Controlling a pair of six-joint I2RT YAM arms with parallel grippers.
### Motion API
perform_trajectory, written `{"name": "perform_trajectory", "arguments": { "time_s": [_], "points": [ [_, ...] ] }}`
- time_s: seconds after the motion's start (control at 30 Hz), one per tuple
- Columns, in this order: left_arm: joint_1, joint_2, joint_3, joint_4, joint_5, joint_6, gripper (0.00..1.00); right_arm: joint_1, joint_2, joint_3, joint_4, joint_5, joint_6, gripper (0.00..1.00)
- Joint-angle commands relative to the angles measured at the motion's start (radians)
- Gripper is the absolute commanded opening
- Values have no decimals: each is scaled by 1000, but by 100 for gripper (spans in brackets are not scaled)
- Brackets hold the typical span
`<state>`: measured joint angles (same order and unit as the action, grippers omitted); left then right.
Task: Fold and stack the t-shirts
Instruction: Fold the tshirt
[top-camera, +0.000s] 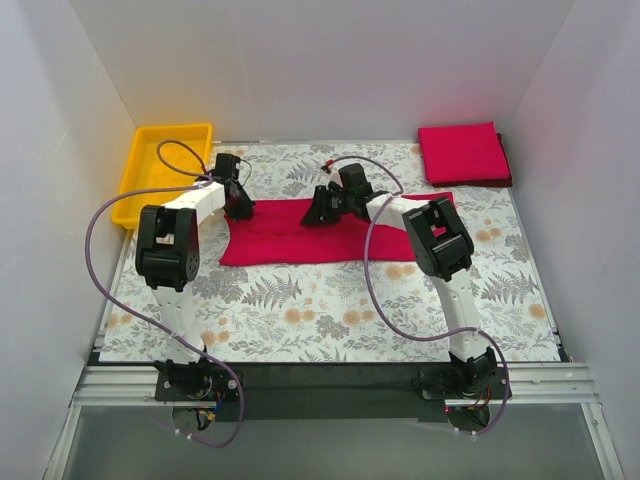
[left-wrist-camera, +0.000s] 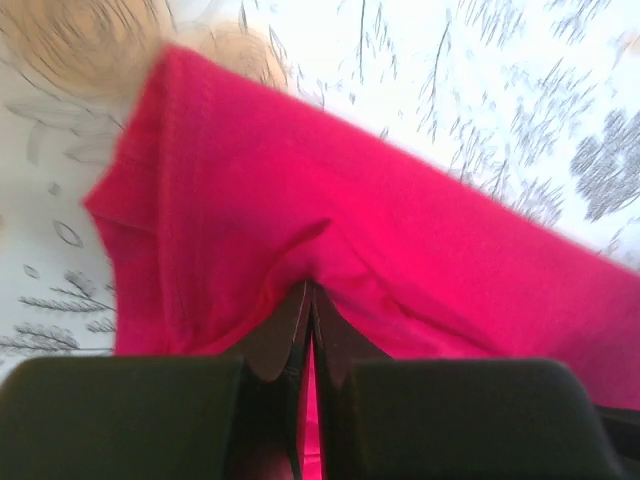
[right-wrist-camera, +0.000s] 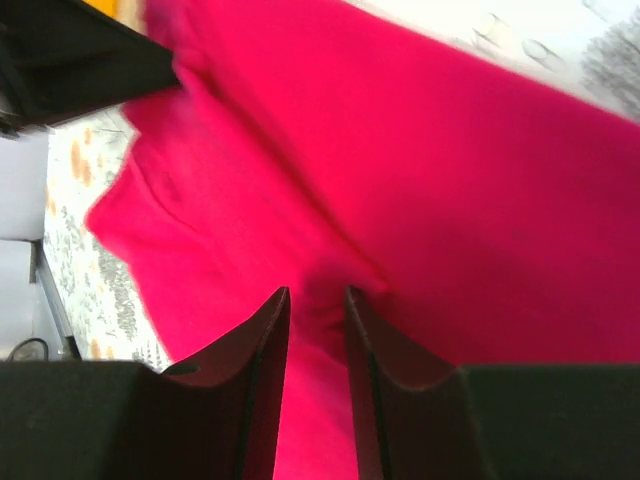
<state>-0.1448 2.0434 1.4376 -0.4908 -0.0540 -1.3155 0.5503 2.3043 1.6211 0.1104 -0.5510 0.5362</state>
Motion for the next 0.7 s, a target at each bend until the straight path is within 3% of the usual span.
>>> {"name": "perform_trajectory", "arguments": {
  "time_s": [0.0, 0.13, 0.2, 0.4, 0.5, 0.67],
  "points": [
    [28, 21, 23, 20, -56, -11, 0, -55, 7, -56, 71, 0, 11, 35],
    [28, -11, 3, 23, -69, -4, 1, -73, -51, -108, 72, 3, -22, 35],
    [28, -32, 0, 21, -70, 10, 7, -82, -110, -142, 72, 6, -39, 35],
    [24, -222, -31, 1, -27, 15, 36, -147, -363, -303, 72, 49, -88, 36],
    [14, -372, -125, -8, -27, 4, 56, -220, -517, -516, 72, 89, -105, 37],
    [13, -583, -359, -6, -47, -66, 59, -423, -730, -751, 77, 77, -105, 38]
  ]
}}
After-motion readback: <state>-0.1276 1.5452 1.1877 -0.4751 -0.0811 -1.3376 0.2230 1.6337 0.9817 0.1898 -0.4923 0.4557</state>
